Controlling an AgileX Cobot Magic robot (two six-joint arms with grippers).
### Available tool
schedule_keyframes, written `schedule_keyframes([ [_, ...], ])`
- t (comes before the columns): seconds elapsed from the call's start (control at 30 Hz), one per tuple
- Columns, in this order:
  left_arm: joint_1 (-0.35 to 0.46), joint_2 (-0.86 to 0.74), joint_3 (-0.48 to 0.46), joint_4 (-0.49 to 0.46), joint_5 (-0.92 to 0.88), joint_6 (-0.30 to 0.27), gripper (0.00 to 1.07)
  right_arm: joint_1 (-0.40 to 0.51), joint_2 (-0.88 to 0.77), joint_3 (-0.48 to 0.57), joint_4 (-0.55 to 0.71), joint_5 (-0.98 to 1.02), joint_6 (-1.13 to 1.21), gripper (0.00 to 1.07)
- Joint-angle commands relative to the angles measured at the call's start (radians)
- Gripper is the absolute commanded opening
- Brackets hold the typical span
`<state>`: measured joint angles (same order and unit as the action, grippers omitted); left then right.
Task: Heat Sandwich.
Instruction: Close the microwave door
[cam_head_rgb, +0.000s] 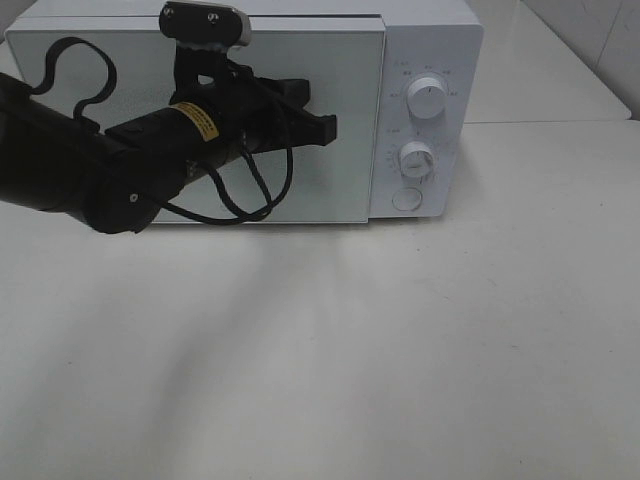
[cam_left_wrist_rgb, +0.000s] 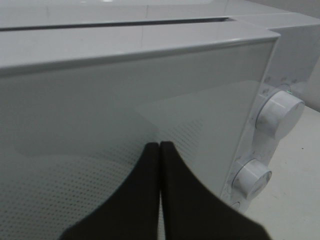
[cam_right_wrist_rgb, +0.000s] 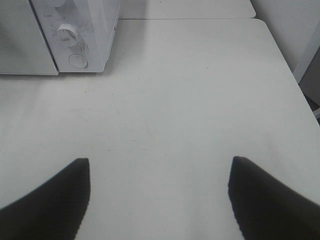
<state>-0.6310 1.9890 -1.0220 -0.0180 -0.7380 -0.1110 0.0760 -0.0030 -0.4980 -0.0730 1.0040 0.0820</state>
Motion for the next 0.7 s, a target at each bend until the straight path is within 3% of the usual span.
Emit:
schedule_keyframes([
  [0.03, 0.018, 0.026, -0.059, -0.088, -0.006, -0.002, 0.0, -0.007, -0.029, 0.001, 0.003, -0.008, -0.01, 0.74],
  [0.7, 0.018, 0.041, -0.091, -0.091, 0.011, -0.002, 0.0, -0.007, -0.029, 0.001, 0.003, -0.008, -0.01, 0.74],
])
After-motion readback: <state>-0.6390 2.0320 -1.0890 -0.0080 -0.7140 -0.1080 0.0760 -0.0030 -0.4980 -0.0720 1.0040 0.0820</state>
